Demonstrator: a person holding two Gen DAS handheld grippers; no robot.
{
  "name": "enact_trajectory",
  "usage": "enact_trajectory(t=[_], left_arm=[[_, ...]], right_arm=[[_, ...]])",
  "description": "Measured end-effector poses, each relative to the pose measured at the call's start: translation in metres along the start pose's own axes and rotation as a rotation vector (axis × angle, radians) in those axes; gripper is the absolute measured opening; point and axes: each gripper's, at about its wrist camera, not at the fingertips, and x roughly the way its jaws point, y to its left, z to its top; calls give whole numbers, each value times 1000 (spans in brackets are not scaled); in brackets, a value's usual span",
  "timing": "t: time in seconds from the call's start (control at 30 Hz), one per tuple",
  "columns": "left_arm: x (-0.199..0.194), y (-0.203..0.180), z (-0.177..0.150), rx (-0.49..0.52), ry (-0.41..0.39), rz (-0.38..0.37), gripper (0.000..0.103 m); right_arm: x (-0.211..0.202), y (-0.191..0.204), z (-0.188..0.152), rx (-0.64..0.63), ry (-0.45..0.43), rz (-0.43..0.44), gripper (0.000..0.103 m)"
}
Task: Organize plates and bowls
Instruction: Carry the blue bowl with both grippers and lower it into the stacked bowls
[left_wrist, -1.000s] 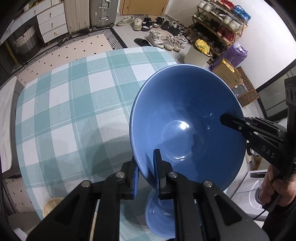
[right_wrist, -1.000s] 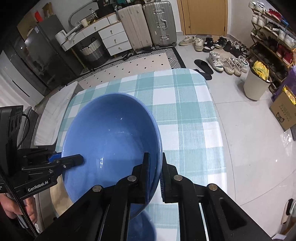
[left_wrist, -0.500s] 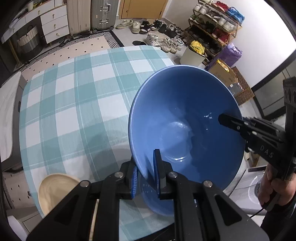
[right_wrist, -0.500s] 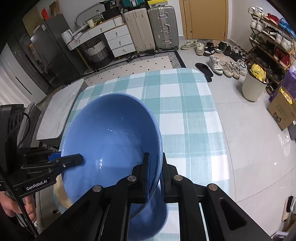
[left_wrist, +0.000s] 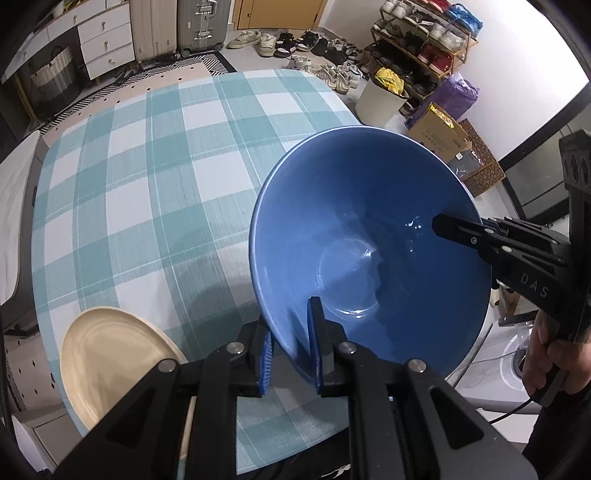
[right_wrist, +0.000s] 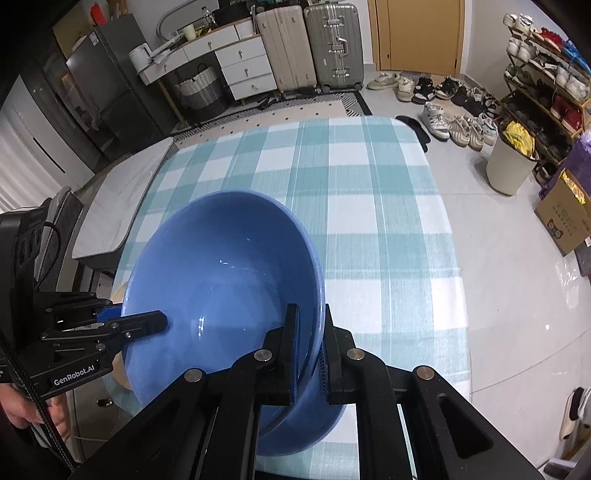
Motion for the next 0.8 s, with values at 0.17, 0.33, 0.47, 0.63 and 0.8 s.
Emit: enact_trajectory(t=[0.17,0.33,0.47,0.63,0.8], left_arm=[[7,-6,-13,29,2,14,14],[16,-13,-21,66,5,43,15],[24,-17,-27,99,2,77,15],[34,-20,-34,123,-2,109,15],[45,-19,-38,118,-7,136,16]], right_arm=[[5,-3,-14,-2,7,4,9],[11,-9,-26,11,12,5,9],[14,-13,-34,18,16,12,9],[21,-15,-43,14,23,5,9],[32,-15,-48,11,35,-2,9]])
